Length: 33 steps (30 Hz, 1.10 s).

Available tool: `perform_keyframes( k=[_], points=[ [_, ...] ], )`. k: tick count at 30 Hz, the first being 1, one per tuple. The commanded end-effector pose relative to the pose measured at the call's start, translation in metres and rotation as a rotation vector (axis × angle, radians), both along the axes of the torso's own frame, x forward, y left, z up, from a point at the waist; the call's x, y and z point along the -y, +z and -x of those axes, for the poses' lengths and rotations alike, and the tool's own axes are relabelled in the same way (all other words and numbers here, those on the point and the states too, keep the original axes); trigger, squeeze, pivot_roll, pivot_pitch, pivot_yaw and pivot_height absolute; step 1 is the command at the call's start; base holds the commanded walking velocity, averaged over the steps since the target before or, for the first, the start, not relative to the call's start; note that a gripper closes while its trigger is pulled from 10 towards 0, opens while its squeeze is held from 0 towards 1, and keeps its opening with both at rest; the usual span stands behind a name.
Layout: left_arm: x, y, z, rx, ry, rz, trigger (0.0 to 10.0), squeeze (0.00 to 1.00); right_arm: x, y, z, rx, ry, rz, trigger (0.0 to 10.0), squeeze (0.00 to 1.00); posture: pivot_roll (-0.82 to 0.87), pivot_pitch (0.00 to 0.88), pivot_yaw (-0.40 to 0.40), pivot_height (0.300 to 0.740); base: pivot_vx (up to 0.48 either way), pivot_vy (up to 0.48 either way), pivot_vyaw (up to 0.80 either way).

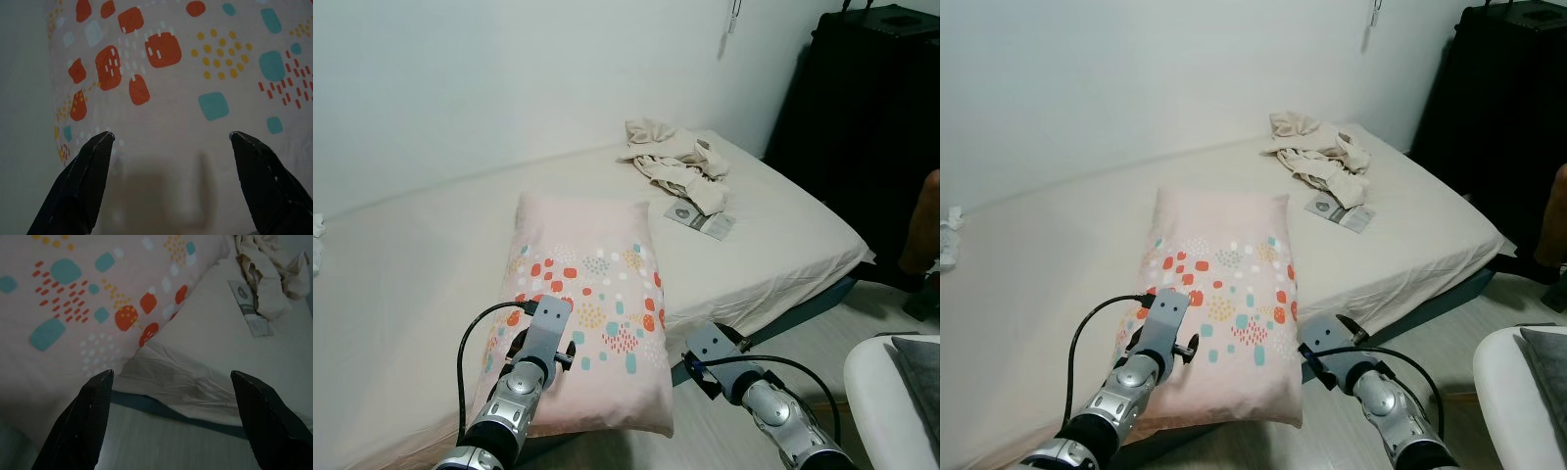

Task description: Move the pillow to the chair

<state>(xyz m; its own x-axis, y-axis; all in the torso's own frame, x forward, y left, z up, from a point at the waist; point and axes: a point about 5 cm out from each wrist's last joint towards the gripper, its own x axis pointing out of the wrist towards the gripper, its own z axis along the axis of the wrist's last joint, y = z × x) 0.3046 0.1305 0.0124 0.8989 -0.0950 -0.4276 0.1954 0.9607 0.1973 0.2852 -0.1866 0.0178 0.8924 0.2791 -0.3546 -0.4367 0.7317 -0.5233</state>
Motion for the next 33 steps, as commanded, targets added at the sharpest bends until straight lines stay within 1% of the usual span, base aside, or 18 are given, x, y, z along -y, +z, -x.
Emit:
perform_keyframes(
  k=[1, 33],
  points=[
    [-0.0031, -0.0008, -0.0002, -0.013, 0.004, -0.008, 10.0, 0.0, -0.0029, -0.0009, -0.0007, -0.006, -0.007, -0.008, 10.0, 0.0, -0.11, 0.081, 0.012, 0.74, 0.0, 0.0, 0.0],
    [-0.0018, 0.0002, -0.0013, -0.01, 0.001, -0.009, 10.0, 0.0, -0.0035, -0.0007, -0.0021, -0.003, -0.016, -0.016, 10.0, 0.0, -0.12, 0.071, 0.014, 0.74, 0.0, 0.0, 0.0]
  ],
)
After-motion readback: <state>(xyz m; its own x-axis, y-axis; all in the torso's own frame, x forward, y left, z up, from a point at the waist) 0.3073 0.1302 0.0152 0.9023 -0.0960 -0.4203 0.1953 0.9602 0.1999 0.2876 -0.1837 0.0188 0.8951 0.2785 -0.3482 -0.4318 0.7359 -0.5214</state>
